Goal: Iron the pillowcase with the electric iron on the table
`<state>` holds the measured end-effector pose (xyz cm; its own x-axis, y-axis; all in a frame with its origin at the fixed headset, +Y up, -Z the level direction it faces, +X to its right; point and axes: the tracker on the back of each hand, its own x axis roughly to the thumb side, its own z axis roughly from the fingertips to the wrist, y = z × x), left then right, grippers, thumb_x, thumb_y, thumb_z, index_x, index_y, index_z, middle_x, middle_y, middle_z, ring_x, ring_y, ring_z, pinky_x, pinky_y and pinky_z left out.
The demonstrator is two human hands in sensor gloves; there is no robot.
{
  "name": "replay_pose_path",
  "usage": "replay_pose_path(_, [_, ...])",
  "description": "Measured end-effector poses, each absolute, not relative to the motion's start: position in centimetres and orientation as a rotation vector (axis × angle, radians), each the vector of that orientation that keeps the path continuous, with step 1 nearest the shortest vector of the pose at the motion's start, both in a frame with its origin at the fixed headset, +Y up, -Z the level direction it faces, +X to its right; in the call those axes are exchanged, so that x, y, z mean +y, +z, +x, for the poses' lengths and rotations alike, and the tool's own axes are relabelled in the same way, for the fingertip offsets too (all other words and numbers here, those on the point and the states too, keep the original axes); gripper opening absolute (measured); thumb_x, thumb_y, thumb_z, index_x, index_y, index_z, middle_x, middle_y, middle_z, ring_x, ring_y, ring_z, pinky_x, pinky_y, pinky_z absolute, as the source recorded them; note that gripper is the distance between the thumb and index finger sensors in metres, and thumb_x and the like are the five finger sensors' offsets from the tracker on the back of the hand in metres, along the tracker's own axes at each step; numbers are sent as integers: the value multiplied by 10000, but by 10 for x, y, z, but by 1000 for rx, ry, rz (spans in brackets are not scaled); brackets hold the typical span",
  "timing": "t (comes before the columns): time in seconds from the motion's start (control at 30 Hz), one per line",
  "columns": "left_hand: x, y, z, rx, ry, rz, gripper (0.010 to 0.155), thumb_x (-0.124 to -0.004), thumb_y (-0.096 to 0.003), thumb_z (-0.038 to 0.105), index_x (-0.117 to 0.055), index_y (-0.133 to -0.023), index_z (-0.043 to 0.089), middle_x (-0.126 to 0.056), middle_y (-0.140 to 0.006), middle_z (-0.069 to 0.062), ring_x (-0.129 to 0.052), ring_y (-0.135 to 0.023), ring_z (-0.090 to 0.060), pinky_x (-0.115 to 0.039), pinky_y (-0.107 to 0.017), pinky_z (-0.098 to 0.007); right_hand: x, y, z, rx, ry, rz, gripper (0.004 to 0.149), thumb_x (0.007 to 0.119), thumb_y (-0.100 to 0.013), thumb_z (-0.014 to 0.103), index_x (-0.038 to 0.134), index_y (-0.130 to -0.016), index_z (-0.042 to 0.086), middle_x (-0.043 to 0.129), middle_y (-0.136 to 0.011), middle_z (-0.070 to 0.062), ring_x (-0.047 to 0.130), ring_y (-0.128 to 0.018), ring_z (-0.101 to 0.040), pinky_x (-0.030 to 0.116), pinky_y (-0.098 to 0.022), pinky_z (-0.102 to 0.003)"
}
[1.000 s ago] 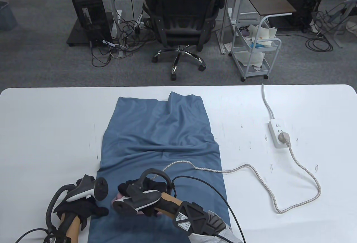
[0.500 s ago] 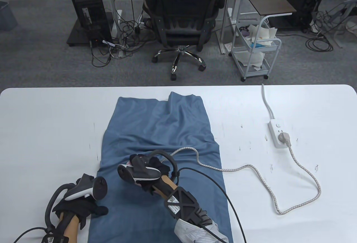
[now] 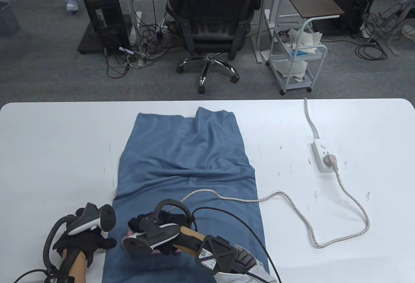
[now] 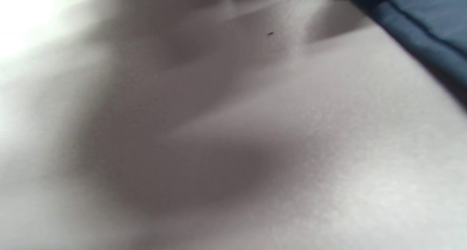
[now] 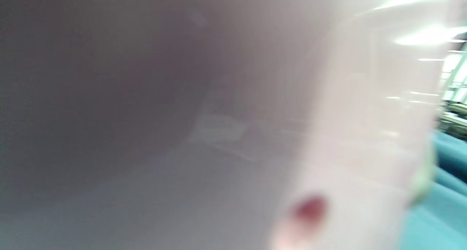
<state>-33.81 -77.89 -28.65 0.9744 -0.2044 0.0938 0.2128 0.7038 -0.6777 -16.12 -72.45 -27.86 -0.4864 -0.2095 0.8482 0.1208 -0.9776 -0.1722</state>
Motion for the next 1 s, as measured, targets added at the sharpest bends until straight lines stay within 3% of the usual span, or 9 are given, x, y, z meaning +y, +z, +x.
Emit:
replay_pose_path(0.13, [-779, -287, -338, -16, -239, -755, 1046, -585, -425, 659, 22, -1115, 160, -6, -1177, -255, -115, -1074, -554, -229, -739, -684, -727, -301, -165, 203, -2548, -1253, 720, 523, -502, 573, 615, -965, 30, 875, -648, -16, 956, -366, -133, 878, -304, -306])
replay_pose_path(0.23, [-779, -287, -339, -24, -213, -760, 1045, -590, -429, 657, 23, -1115, 161, -4, -1176, -253, -113, -1074, -553, -229, -741, -681, -727, -304, -162, 285, -2513, -1208, 744, 489, -513, 569, 548, -991, 1, 848, -696, -31, 952, -416, -139, 876, -341, -310])
replay_pose_path(0.33, [-779, -287, -341, -29, -190, -758, 1043, -598, -442, 657, 27, -1113, 160, 0, -1175, -254, -112, -1074, -554, -227, -740, -682, -728, -298, -155, 321, -2527, -1251, 766, 512, -526, 542, 476, -1018, -45, 816, -777, -88, 947, -470, -182, 866, -380, -347])
replay_pose_path(0.4, [-778, -288, -341, -23, -194, -759, 1044, -597, -441, 657, 27, -1113, 158, 0, -1174, -256, -112, -1073, -554, -228, -740, -682, -728, -294, -151, 344, -2501, -1255, 731, 531, -544, 494, 438, -1027, -48, 792, -813, -78, 940, -477, -145, 869, -386, -317])
replay_pose_path(0.73, [-779, -287, -346, 7, -178, -764, 1042, -586, -442, 658, 34, -1109, 152, 2, -1172, -258, -112, -1073, -553, -229, -739, -682, -726, -245, -149, 364, -2355, -1762, 698, 563, -522, 493, 471, -1016, 9, 805, -789, -46, 941, -413, -99, 876, -327, -273])
replay_pose_path(0.87, [-778, -287, -345, 9, -188, -763, 1037, -580, -439, 659, 27, -1112, 154, -4, -1174, -255, -116, -1073, -553, -231, -740, -681, -727, -250, -153, 388, -2386, -1721, 689, 563, -524, 493, 479, -1017, 20, 812, -784, -45, 942, -403, -97, 876, -319, -269])
replay_pose_path(1.0, [-778, -287, -345, 10, -187, -765, 1031, -574, -444, 659, 24, -1114, 153, -7, -1176, -254, -117, -1073, -553, -231, -740, -682, -729, -272, -157, 379, -2454, -1532, 697, 539, -536, 491, 450, -1028, 7, 790, -819, -59, 930, -438, -105, 868, -346, -276])
